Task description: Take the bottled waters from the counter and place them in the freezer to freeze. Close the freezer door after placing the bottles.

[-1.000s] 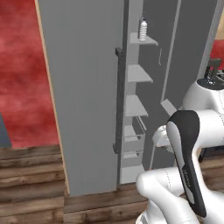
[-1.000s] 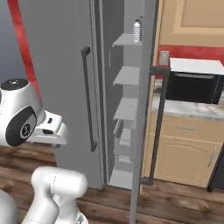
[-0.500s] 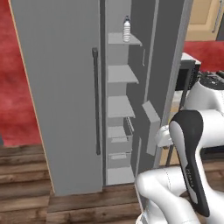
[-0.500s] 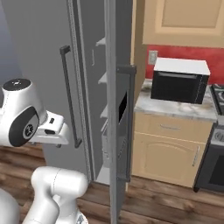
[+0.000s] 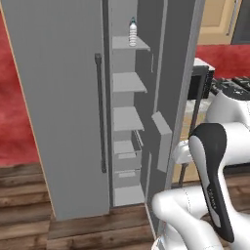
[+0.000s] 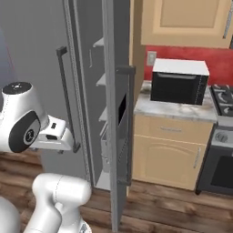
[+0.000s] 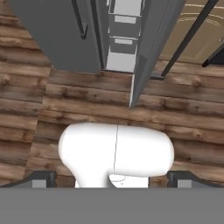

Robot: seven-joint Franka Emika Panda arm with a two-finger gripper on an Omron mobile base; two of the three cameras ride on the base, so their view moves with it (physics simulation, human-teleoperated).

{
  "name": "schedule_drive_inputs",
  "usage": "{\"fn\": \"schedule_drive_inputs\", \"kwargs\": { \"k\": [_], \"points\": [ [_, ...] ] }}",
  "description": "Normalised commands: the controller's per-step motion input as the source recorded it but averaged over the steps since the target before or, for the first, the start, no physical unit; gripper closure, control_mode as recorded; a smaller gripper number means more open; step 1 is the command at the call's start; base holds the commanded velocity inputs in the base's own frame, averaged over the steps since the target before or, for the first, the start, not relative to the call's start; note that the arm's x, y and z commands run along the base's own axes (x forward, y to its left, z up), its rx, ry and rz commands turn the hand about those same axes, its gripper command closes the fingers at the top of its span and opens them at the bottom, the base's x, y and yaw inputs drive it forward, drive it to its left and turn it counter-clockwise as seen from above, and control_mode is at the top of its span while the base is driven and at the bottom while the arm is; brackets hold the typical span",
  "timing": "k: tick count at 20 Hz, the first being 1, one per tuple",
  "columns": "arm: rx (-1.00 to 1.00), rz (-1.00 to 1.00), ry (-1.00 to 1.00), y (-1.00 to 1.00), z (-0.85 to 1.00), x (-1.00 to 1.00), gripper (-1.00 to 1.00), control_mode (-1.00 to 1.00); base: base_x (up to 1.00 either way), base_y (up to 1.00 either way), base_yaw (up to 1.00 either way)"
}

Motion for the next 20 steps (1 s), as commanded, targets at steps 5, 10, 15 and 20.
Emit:
{"fn": "schedule_drive_inputs", "kwargs": {
  "k": [5, 10, 15, 20],
  "points": [
    [0.00, 0.00, 0.00, 0.00, 0.00, 0.00, -1.00, 1.00, -0.09, -0.22, -0.36],
    [0.00, 0.00, 0.00, 0.00, 0.00, 0.00, -1.00, 1.00, -0.01, -0.13, -0.33],
    [0.00, 0.00, 0.00, 0.00, 0.00, 0.00, -1.00, 1.00, 0.01, -0.03, -0.07],
    [0.00, 0.00, 0.00, 0.00, 0.00, 0.00, -1.00, 1.00, 0.09, -0.27, 0.07]
  ]
}}
